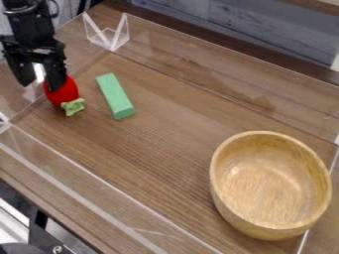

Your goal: Move the red object to the right side of the table

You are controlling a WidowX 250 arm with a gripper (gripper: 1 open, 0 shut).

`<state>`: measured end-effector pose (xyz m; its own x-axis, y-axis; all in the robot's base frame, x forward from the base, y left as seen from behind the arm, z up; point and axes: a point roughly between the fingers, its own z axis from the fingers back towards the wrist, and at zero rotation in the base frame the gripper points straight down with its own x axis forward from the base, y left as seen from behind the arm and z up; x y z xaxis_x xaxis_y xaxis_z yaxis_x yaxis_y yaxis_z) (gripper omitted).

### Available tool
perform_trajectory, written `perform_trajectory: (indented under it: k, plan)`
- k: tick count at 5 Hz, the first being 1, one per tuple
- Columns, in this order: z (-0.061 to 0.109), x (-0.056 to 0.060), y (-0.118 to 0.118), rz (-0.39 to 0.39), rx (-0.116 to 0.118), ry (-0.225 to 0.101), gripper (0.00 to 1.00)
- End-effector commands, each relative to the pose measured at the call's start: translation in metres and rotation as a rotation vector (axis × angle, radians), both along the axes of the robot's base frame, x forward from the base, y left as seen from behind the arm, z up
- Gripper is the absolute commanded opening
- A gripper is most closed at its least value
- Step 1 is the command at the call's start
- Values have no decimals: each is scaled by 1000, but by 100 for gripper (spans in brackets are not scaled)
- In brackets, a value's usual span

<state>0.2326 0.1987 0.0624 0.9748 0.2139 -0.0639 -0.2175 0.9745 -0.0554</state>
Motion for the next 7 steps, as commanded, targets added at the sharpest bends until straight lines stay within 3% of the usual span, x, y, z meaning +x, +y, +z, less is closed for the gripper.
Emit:
perform_trajectory:
  k: [1,3,7]
  plan:
    - [11,19,13,36,52,-43,100]
    - [6,39,16,-45,62,-37,100]
    - [-21,25,14,-35,55,-43,100]
